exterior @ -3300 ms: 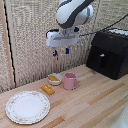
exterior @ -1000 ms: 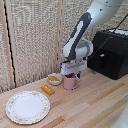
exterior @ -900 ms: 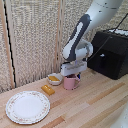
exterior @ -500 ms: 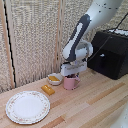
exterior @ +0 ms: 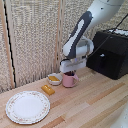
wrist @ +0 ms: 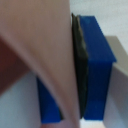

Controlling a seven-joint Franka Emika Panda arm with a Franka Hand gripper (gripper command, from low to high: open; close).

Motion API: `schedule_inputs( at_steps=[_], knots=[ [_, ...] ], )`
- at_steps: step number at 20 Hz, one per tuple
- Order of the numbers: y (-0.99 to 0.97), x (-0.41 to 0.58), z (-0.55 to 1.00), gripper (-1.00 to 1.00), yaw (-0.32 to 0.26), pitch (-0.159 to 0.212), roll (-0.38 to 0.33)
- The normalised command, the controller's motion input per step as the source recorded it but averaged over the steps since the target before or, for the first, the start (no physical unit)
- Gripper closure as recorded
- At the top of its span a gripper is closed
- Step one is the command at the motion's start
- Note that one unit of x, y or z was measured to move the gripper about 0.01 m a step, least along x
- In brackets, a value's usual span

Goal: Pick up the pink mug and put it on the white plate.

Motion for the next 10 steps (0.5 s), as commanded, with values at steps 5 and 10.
schedule_inputs(
  at_steps=[5,10],
  knots=[
    [0.14,0.006,1.0,1.0,0.0,0.034,0.051],
    [0.67,0.067,0.85,1.0,0.0,0.011,-0.009]
  ],
)
